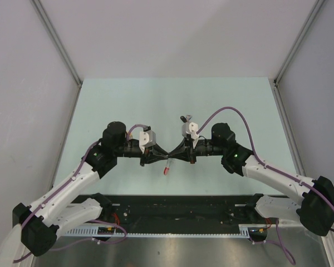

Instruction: Put the keys on the keyring

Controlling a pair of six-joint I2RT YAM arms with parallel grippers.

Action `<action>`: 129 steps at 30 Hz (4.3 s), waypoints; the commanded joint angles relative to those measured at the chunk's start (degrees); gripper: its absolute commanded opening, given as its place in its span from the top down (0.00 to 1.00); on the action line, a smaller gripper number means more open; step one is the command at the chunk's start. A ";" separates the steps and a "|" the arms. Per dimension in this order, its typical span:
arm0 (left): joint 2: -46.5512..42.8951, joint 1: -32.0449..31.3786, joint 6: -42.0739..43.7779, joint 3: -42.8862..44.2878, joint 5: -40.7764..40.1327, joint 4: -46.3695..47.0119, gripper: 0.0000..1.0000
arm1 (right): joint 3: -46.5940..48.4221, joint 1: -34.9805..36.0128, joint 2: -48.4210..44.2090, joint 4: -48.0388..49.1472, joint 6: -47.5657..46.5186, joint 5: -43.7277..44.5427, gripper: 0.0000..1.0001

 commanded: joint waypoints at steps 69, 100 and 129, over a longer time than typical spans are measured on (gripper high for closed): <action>2.89 -0.69 2.40 -12.04 -10.89 11.74 1.00 | -5.58 -4.56 -6.83 -2.55 5.14 13.94 0.49; 1.48 -1.31 17.36 -11.52 -17.57 5.50 1.00 | -7.34 -8.16 1.60 1.41 15.24 21.05 0.40; 4.38 -1.22 14.99 -9.23 -17.65 4.27 1.00 | -3.21 -14.40 25.87 3.17 21.31 27.30 0.55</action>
